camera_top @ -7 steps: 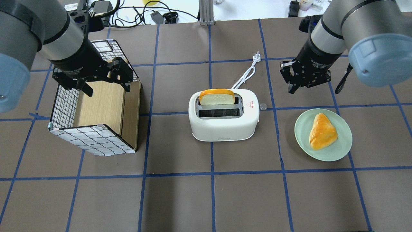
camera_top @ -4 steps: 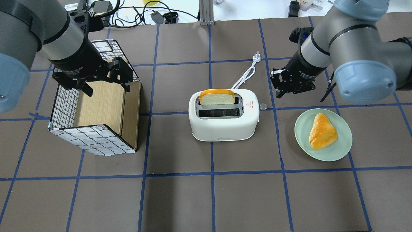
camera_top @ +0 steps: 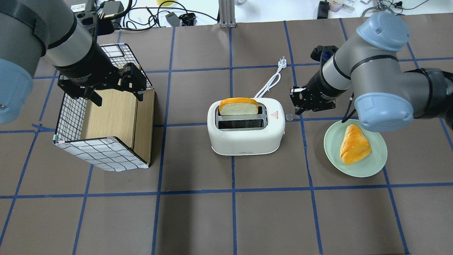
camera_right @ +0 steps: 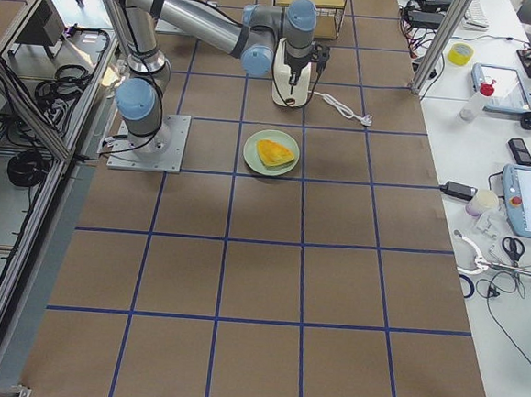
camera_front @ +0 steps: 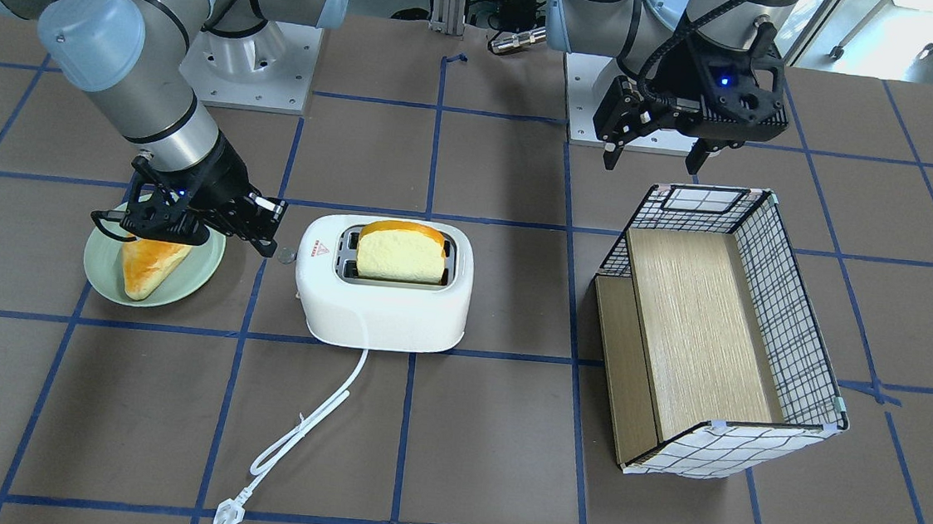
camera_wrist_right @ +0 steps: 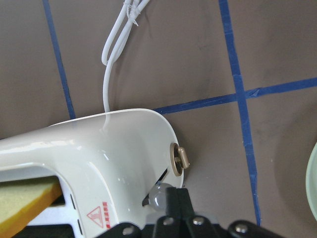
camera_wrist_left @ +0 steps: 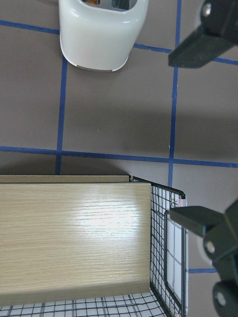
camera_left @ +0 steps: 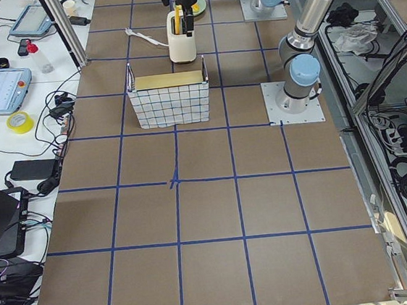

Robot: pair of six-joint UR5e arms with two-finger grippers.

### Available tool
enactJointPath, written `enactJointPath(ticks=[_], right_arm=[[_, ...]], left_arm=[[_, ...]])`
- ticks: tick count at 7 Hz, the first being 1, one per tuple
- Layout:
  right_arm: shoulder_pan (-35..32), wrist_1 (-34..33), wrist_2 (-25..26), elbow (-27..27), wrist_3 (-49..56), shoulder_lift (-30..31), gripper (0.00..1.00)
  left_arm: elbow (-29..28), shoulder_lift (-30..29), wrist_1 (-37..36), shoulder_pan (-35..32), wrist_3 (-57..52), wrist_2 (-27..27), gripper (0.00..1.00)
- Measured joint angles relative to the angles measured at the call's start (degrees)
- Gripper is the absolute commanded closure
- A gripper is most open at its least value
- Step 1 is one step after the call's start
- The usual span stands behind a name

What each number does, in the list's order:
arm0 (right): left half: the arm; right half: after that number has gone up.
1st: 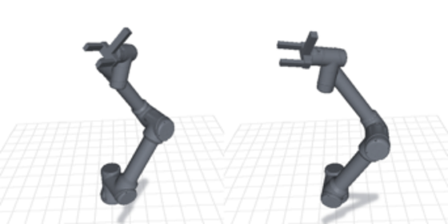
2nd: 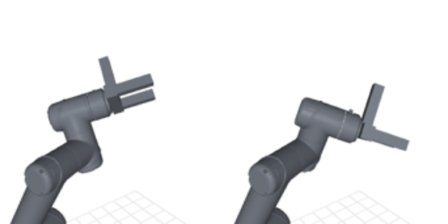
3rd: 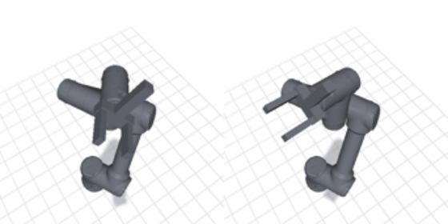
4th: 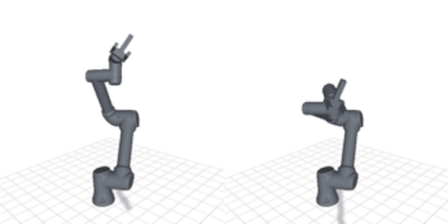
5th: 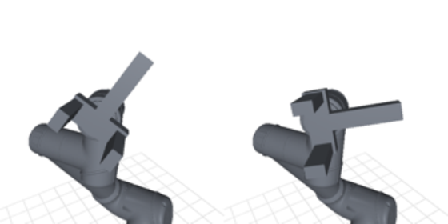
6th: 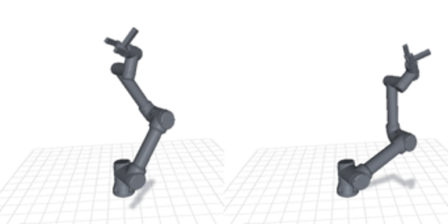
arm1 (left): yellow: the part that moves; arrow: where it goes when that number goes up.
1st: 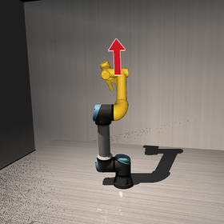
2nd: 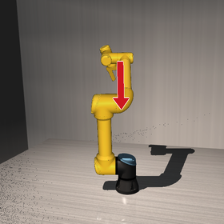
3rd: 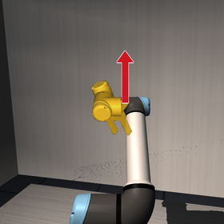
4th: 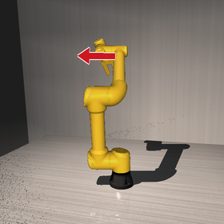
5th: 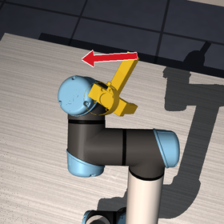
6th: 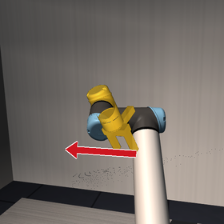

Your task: Press toaster with right arm

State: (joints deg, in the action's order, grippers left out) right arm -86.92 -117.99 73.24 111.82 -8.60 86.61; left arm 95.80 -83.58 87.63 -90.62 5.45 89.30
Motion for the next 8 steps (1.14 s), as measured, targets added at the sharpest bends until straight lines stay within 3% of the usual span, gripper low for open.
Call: enactJointPath(ticks=[8], right_arm=[[0.0, -0.6, -1.6, 1.3, 1.6, -1.6, 1.00]], left_arm=[[0.0, 0.0, 0.0, 0.0, 0.0, 0.1, 0.00]])
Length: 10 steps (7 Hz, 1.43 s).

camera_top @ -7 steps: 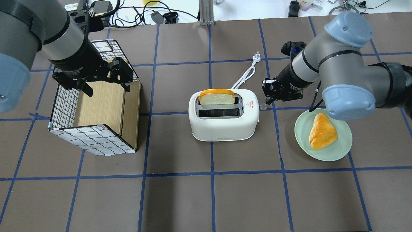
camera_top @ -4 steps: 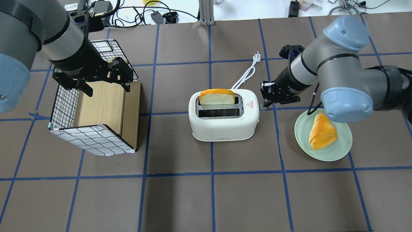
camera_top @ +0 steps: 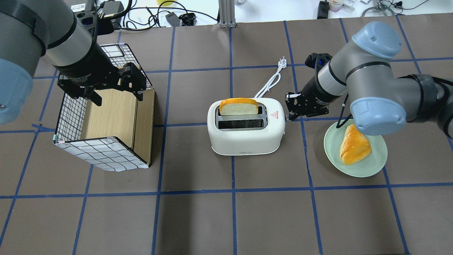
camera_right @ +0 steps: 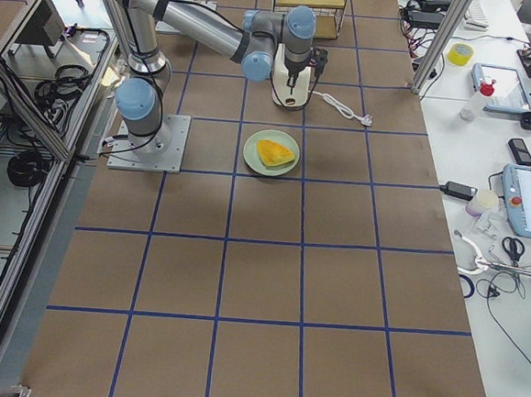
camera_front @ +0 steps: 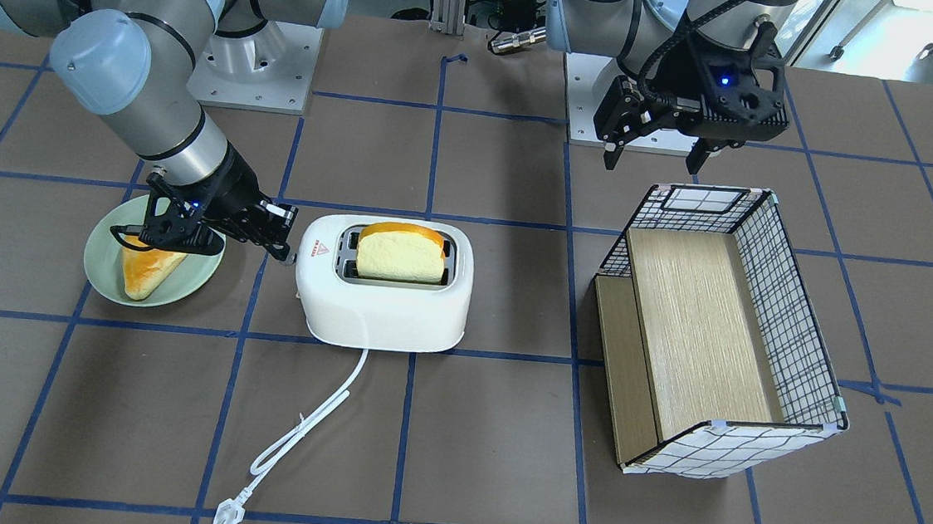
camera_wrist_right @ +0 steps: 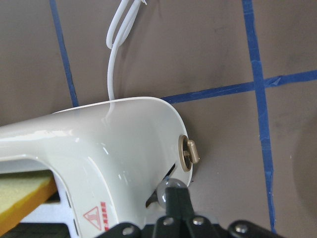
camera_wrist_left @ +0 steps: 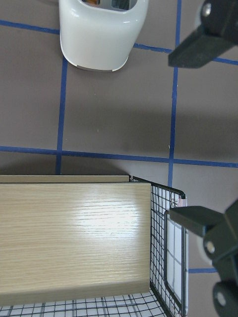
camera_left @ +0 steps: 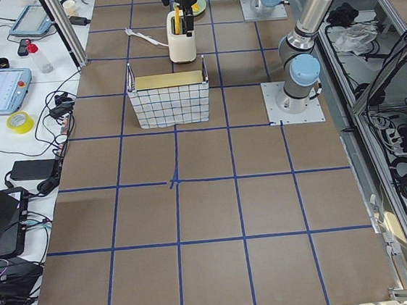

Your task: Press toaster with right arm

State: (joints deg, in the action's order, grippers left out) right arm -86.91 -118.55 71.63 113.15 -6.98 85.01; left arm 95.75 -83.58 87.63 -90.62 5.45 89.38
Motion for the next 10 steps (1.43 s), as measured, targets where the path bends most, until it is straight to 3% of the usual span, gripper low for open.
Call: enactJointPath(ticks=[10], right_arm=[[0.3, -3.8, -1.0, 1.1, 0.7, -2.3, 1.00]], left_arm=[[0.0, 0.0, 0.0, 0.0, 0.0, 0.0, 0.00]])
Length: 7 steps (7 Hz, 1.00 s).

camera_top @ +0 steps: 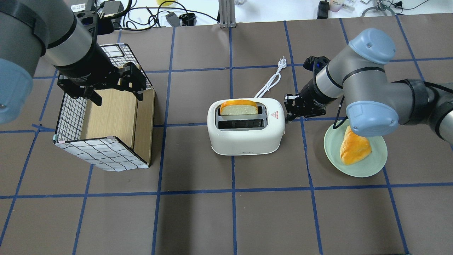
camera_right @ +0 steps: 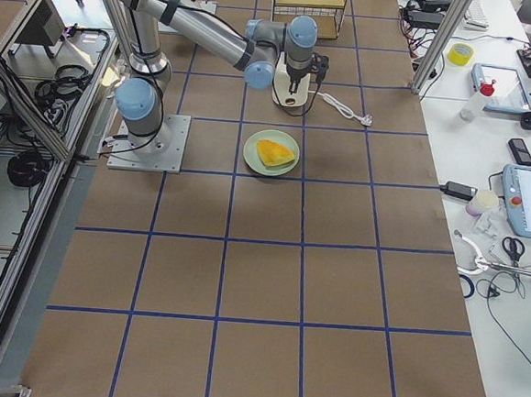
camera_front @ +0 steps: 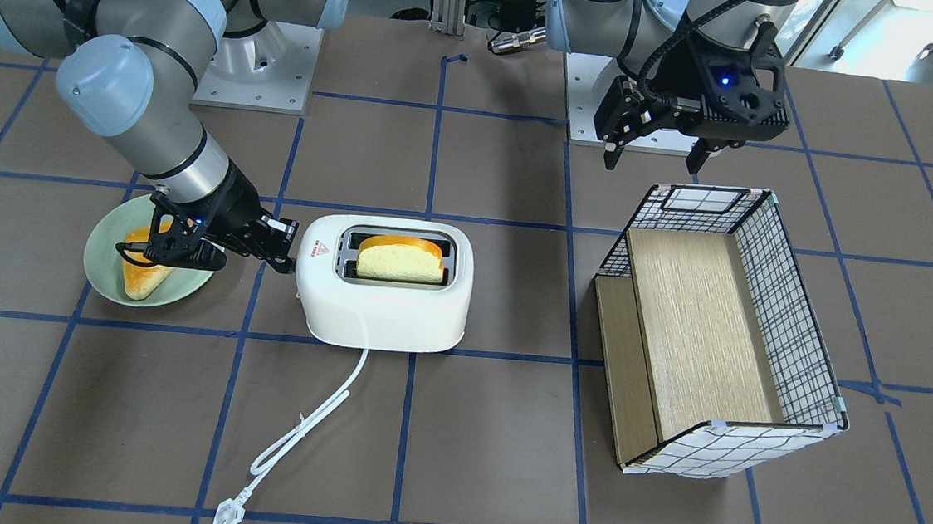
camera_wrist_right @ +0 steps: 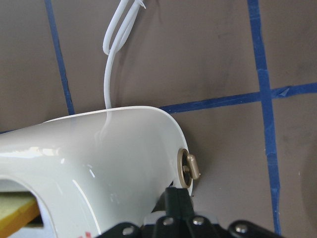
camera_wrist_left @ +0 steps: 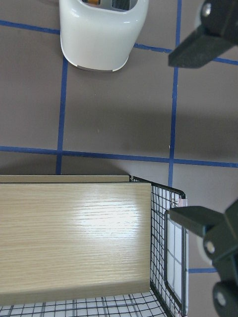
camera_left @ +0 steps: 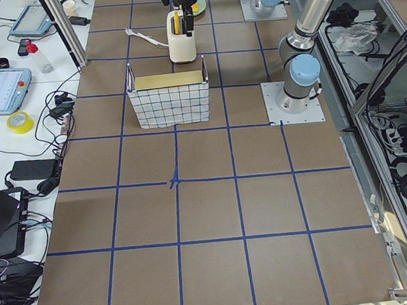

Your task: Press toaster with right arm

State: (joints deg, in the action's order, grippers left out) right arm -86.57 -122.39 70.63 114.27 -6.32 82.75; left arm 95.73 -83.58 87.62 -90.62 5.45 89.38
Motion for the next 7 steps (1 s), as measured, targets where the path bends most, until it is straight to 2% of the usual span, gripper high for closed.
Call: enactJointPath(ticks=[7], right_arm=[[0.0, -1.3, -0.1, 0.3, 0.1, -0.8, 1.00]], left_arm=[[0.0, 0.0, 0.0, 0.0, 0.0, -0.1, 0.00]])
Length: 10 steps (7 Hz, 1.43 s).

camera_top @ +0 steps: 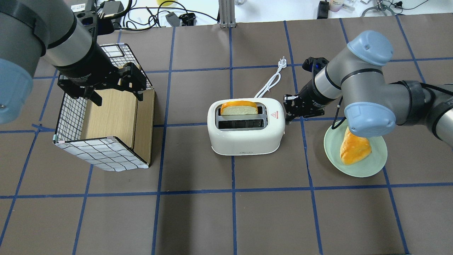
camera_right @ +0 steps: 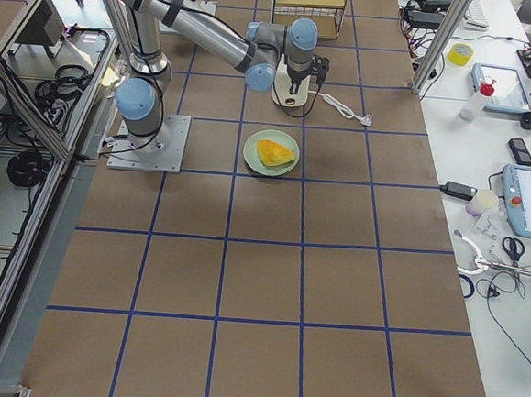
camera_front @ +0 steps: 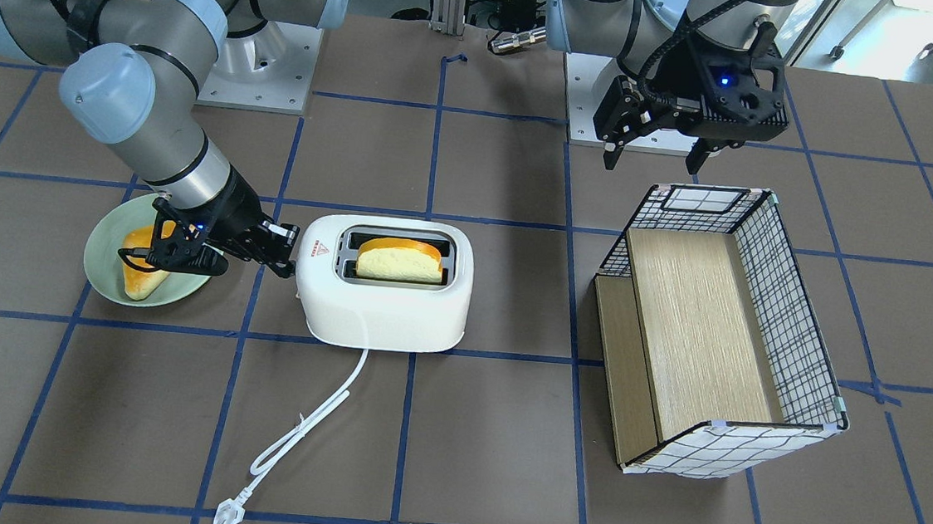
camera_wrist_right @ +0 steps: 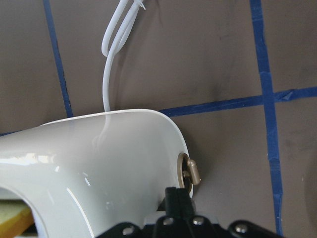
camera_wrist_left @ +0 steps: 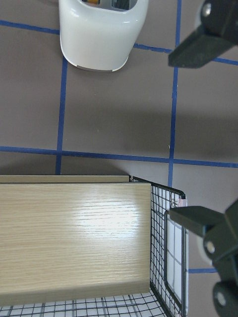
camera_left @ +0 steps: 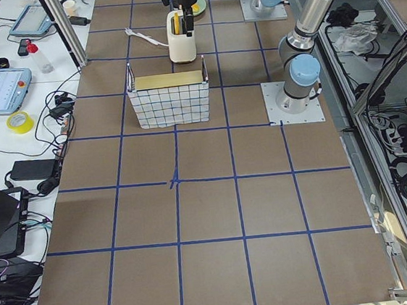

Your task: Press toaster with right arm

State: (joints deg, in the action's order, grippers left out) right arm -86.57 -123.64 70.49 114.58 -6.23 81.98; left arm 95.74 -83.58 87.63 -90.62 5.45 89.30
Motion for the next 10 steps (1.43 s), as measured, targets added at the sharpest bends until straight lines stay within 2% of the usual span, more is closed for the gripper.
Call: enactJointPath(ticks=[4, 5, 6, 7, 10], right_arm=[[0.0, 0.1, 0.1, 0.0, 0.0, 0.0, 1.00], [0.0, 0.1, 0.1, 0.0, -0.2, 0.1, 0.97], [0.1, 0.3, 0.5, -0.1, -0.8, 0.2, 0.37], [0.1, 0.5, 1.5, -0.4, -1.9, 0.6, 0.00], [0.3, 1.2, 6.1, -0.8, -6.1, 3.1, 0.00]], left_arm=[[0.0, 0.0, 0.0, 0.0, 0.0, 0.1, 0.00], [0.0, 0.0, 0.0, 0.0, 0.0, 0.1, 0.00], [0.1, 0.0, 0.0, 0.0, 0.0, 0.0, 0.00], [0.1, 0.0, 0.0, 0.0, 0.0, 0.0, 0.00], [0.0, 0.0, 0.0, 0.0, 0.0, 0.0, 0.00]])
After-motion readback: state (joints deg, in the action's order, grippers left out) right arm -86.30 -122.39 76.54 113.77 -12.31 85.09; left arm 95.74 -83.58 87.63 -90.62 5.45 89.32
